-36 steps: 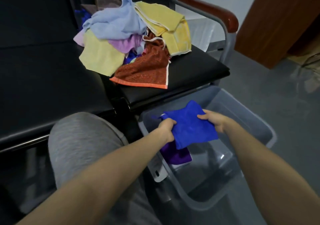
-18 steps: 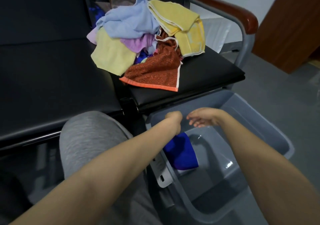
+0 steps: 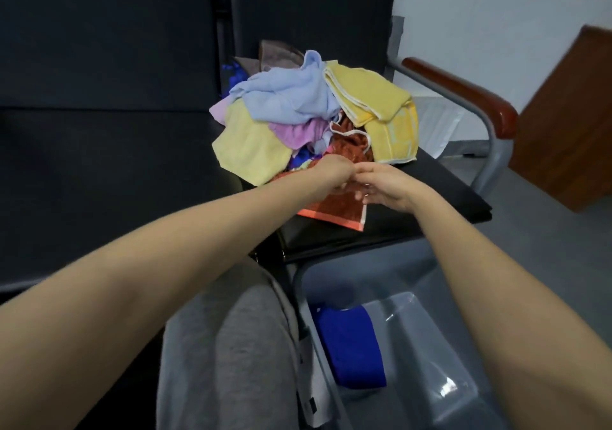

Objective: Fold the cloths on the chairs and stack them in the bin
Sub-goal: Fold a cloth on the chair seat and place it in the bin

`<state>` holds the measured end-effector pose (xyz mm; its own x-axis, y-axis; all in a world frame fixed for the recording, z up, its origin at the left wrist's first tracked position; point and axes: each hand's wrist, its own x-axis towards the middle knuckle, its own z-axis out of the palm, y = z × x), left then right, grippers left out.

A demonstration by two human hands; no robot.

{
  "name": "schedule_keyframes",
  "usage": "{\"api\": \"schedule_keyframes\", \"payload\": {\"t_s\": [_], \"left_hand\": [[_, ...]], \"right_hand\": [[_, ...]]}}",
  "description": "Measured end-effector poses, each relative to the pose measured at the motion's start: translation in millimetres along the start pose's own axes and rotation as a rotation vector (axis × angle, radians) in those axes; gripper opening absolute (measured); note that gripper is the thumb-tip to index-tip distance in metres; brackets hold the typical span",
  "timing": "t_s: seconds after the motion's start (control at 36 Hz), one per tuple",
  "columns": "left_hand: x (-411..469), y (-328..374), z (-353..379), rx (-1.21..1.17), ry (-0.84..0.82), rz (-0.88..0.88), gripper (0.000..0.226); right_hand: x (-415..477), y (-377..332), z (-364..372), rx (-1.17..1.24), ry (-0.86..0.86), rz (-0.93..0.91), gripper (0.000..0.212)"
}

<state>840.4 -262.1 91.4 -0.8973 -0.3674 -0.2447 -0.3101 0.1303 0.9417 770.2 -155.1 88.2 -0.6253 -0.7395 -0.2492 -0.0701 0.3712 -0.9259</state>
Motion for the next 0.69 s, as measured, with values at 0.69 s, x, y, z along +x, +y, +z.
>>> {"api": "schedule_keyframes", "payload": {"t_s": [0.69], "left_hand": [[149.1,13.3,-107.7,0.669,0.5,0.137,0.034]], "right_hand": [[104.1,-36.8,-25.7,-0.284,0.333,-0.128,0.024]]}}
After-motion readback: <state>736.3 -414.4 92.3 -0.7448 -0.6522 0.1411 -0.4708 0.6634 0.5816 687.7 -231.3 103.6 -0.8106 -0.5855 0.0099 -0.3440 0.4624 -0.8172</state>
